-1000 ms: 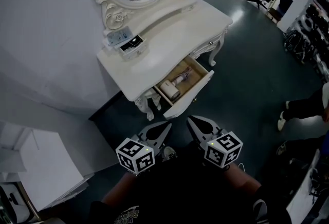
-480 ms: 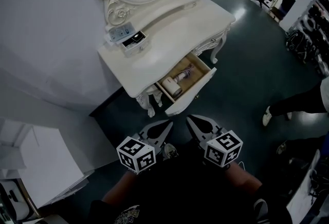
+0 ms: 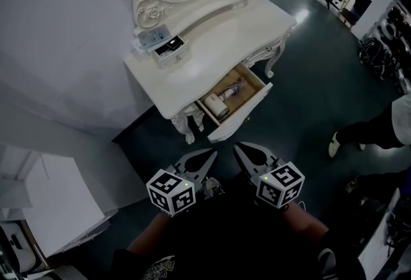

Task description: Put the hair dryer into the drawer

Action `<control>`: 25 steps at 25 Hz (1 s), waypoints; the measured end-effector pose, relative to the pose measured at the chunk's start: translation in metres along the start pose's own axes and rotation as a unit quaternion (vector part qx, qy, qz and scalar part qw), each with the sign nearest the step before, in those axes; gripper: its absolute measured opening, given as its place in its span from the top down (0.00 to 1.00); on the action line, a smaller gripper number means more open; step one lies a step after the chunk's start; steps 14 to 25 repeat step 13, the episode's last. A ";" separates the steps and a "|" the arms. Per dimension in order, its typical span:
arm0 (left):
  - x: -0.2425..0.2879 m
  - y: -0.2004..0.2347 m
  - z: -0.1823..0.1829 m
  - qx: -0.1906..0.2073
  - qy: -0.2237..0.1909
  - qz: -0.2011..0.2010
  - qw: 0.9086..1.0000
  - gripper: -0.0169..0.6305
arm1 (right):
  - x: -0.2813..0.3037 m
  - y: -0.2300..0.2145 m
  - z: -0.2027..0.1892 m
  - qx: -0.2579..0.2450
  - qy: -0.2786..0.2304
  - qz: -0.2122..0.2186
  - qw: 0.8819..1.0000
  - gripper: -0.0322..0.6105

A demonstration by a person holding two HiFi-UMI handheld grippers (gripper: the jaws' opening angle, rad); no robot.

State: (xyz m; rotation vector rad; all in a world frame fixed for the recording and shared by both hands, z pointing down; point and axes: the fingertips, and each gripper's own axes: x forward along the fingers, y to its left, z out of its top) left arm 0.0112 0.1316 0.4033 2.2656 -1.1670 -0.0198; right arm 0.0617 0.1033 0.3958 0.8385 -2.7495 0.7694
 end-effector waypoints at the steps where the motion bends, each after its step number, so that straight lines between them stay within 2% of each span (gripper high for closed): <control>1: 0.000 0.000 0.000 0.000 0.000 0.000 1.000 0.97 | 0.000 0.000 0.000 0.000 0.000 0.000 1.000 0.90; 25: -0.003 -0.008 -0.003 0.004 -0.001 0.001 1.000 0.97 | -0.007 0.004 -0.002 -0.005 0.001 0.004 1.000 0.90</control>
